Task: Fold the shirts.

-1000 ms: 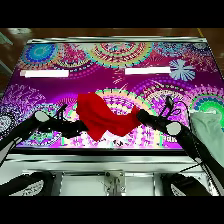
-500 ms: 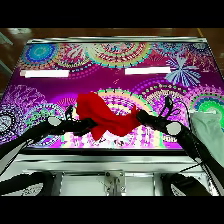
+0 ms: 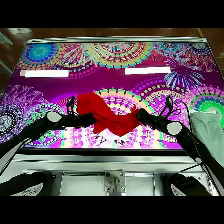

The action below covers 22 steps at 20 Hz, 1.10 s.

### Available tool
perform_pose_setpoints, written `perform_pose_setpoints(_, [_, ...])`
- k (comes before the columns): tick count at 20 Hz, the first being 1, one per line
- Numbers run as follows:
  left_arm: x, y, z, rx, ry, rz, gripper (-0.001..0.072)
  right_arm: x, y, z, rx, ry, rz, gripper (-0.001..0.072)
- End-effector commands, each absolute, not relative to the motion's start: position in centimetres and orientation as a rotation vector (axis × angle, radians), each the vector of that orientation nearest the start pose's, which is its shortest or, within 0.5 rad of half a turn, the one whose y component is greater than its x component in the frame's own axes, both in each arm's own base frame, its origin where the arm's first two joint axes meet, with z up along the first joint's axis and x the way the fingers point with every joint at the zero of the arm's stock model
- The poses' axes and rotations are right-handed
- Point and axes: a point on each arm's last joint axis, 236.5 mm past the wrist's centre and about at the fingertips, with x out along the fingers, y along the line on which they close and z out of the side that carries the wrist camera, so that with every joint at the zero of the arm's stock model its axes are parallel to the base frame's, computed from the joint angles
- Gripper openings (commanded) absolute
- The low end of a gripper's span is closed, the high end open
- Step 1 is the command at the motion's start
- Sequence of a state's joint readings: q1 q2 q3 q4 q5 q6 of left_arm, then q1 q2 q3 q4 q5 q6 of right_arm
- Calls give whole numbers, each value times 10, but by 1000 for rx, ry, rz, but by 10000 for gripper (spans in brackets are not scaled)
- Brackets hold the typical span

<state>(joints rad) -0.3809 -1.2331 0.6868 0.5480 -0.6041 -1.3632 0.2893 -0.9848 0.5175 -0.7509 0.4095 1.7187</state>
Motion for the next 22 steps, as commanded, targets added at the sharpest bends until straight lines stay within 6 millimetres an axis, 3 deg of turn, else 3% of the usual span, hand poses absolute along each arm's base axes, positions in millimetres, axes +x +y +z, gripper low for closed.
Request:
perform_pose_setpoints(1, [324,-246,56,-507,894,-622,35,354,168,12,867,847,184,63])
perform_pose_setpoints(2, [325,-241,105,-483,766,-655,35,364,166,43,836,753,225,63])
perform_pose_setpoints(3, [324,-230,166,-468,607,-678,35,376,162,90,781,610,276,63])
perform_pose_setpoints(5, [312,-184,293,-407,251,-640,35,385,143,214,677,255,346,63])
perform_pose_setpoints(7, [279,-118,409,-405,-78,-502,35,358,108,351,618,-131,353,62])
perform_pose_setpoints(8, [256,-93,452,-409,-193,-449,35,335,96,403,596,-264,361,63])
perform_pose_setpoints(9, [236,-81,479,-391,-254,-416,35,310,89,443,585,-355,384,63])
perform_pose_setpoints(11, [211,-79,499,-374,-246,-401,36,270,91,485,583,-420,458,62])
perform_pose_setpoints(14, [192,-96,490,-329,-149,-442,36,231,94,511,521,-468,513,63])
perform_pose_setpoints(17, [186,-106,471,-300,-64,-467,36,211,107,502,436,-420,564,62])
perform_pose_setpoints(19, [188,-109,452,-274,15,-471,36,205,124,475,353,-298,608,62])
perform_pose_setpoints(20, [190,-109,438,-254,68,-462,36,208,129,452,307,-200,603,62])
perform_pose_setpoints(21, [194,-105,420,-231,130,-440,36,215,128,421,280,-68,567,62])
perform_pose_setpoints(22, [199,-100,399,-211,200,-411,36,224,117,377,257,111,484,62])
